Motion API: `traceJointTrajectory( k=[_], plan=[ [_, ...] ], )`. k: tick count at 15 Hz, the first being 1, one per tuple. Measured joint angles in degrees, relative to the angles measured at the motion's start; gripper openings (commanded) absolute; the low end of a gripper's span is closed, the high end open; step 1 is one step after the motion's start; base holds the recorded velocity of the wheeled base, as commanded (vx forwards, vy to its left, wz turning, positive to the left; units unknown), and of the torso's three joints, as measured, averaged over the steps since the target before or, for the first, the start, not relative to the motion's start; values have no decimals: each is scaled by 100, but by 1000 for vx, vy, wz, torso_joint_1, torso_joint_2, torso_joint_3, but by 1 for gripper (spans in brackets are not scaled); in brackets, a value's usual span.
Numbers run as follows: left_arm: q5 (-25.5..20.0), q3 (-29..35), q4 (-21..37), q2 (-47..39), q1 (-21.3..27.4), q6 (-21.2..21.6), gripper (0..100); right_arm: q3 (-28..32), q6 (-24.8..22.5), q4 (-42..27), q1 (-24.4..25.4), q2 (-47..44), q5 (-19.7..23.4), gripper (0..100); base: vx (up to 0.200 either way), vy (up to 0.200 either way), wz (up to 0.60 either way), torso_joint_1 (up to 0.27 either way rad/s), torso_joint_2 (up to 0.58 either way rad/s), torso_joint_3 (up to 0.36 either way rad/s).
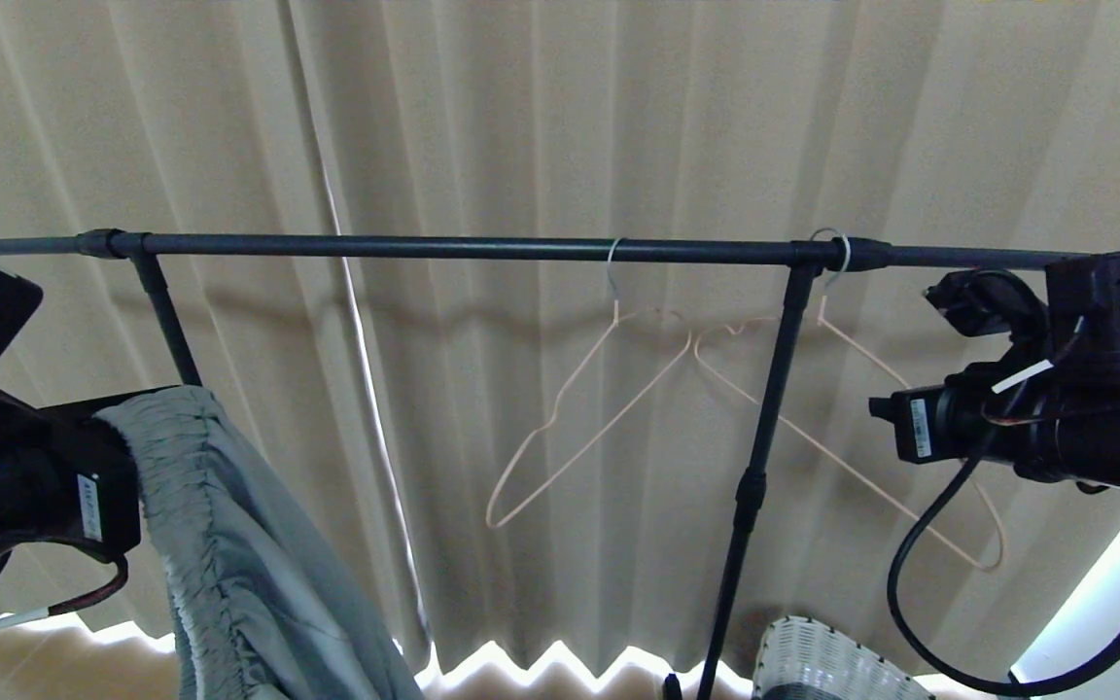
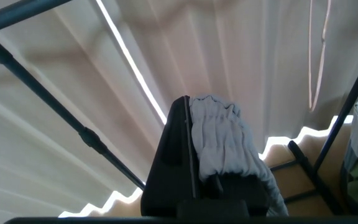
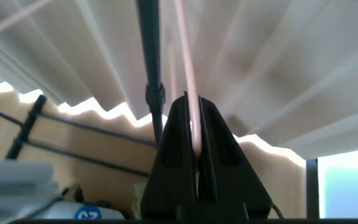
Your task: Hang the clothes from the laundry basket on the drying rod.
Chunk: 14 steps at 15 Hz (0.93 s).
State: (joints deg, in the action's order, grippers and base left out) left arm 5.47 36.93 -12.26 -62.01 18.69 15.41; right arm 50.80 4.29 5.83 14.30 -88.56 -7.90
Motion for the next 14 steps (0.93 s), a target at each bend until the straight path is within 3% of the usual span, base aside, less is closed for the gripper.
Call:
traceJointTrajectory(
  k=[10, 14],
  plan=[
    [2, -77, 0, 69, -63, 16, 0, -483, 93, -6, -396, 1112, -15, 0, 0, 0, 0, 0, 0, 0],
    [13, -118, 1, 38, -69, 13, 0, -887, 66, -104, -538, 1599, -20, 0, -200, 0, 0, 10, 6, 0]
  ],
)
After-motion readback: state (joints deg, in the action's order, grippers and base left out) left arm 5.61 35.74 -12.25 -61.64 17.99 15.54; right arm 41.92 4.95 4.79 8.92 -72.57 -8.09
